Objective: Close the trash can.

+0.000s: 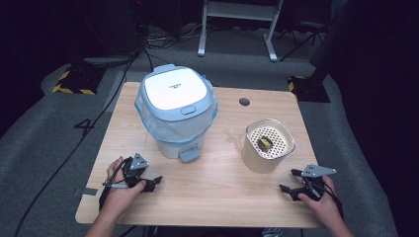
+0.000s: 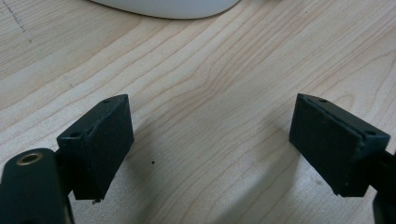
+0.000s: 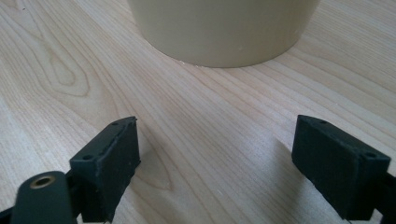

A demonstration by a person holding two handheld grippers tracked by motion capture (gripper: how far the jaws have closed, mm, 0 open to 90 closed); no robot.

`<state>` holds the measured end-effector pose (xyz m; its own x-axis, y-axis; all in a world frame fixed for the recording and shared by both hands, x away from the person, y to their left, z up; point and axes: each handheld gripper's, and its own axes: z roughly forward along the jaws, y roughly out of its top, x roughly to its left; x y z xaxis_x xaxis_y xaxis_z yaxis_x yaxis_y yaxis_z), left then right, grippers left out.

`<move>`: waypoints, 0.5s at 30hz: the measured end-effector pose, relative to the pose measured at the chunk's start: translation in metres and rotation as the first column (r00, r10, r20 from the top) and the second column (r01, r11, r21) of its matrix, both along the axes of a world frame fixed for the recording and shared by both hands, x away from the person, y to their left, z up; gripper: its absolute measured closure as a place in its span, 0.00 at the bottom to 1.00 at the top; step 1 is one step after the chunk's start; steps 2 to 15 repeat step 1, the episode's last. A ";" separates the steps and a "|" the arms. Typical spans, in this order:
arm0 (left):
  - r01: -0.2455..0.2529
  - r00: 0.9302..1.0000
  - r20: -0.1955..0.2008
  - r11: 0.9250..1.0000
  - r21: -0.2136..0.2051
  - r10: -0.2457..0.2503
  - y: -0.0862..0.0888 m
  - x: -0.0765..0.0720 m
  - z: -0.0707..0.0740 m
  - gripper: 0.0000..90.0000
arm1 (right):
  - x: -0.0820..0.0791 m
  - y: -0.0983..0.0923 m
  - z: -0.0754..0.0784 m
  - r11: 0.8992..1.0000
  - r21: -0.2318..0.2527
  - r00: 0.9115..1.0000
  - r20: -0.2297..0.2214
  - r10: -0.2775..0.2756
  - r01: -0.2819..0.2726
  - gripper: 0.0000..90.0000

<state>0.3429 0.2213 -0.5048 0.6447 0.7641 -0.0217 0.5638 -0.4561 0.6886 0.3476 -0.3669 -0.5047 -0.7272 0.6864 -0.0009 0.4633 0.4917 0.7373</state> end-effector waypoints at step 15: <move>0.000 1.000 0.000 1.000 0.000 0.000 0.000 0.000 0.000 0.15 | 0.000 0.000 0.000 1.000 0.000 1.000 0.000 0.000 0.000 0.17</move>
